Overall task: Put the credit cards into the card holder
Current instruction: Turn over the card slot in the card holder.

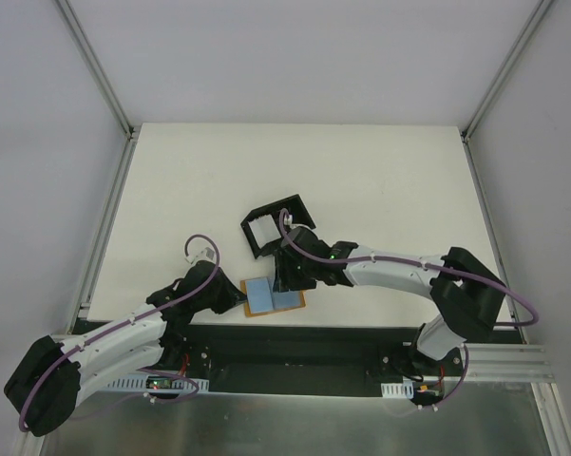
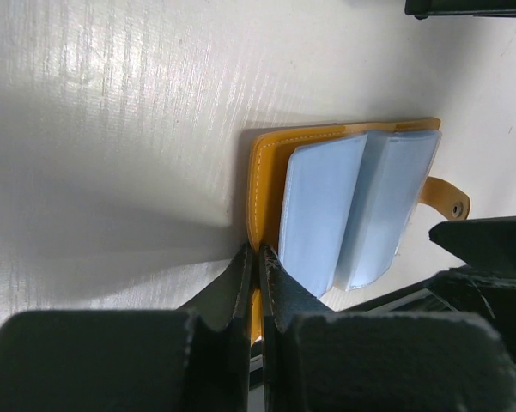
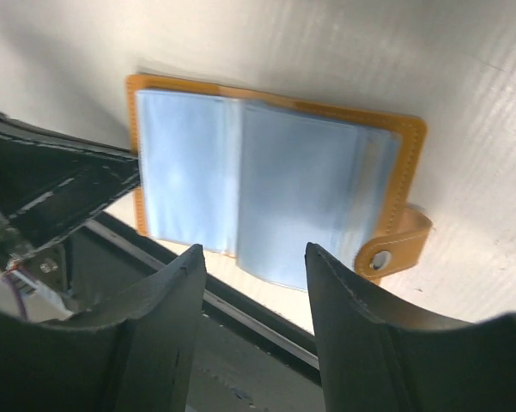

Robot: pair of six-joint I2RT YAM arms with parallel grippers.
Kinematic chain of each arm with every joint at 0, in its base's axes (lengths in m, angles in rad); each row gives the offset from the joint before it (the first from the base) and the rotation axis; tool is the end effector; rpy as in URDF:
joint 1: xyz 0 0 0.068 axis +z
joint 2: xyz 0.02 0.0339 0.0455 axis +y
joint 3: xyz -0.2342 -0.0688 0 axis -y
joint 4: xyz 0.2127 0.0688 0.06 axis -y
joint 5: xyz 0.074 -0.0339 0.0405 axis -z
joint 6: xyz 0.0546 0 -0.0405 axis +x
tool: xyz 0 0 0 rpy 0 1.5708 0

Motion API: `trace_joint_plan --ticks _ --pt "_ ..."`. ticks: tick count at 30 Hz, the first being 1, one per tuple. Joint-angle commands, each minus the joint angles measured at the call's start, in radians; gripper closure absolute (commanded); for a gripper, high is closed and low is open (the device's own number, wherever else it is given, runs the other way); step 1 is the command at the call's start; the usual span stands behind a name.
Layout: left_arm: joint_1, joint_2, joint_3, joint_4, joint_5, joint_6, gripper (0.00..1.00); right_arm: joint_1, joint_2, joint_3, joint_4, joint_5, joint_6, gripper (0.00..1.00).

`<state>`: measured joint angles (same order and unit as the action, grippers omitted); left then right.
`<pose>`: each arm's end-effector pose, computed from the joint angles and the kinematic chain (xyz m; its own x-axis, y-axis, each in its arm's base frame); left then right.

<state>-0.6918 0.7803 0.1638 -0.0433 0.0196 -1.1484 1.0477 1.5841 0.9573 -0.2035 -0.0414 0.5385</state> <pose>0.1251 -0.1051 0.1254 -0.7861 -0.5330 -0.3129 -0.1642 0.6682 -0.7256 0.1566 0.2760 0.1766 -0.7676 -0.3054 -0.5635 -0.5659 0.7357 0.3722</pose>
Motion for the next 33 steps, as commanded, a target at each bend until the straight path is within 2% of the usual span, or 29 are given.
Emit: trace_joint_plan --ticks 1,15,24,27,30,33 --pt "0.012 -0.006 -0.015 -0.041 -0.030 0.024 1.00 0.003 0.019 -0.005 -0.059 0.072 0.006 0.47" --pt "0.012 -0.004 -0.010 -0.033 -0.027 0.039 1.00 0.011 0.096 0.015 -0.010 -0.003 0.008 0.46" --pt "0.012 0.013 -0.004 -0.027 -0.024 0.045 1.00 0.093 0.140 0.175 -0.206 0.159 -0.031 0.53" --pt "0.012 0.014 -0.003 -0.027 -0.024 0.047 1.00 0.115 0.154 0.228 -0.267 0.209 -0.044 0.60" --pt "0.012 0.008 -0.007 -0.027 -0.026 0.042 1.00 0.121 0.143 0.230 -0.231 0.178 -0.067 0.68" --pt "0.012 0.001 -0.012 -0.027 -0.027 0.038 1.00 0.118 0.137 0.215 -0.110 0.074 -0.087 0.63"
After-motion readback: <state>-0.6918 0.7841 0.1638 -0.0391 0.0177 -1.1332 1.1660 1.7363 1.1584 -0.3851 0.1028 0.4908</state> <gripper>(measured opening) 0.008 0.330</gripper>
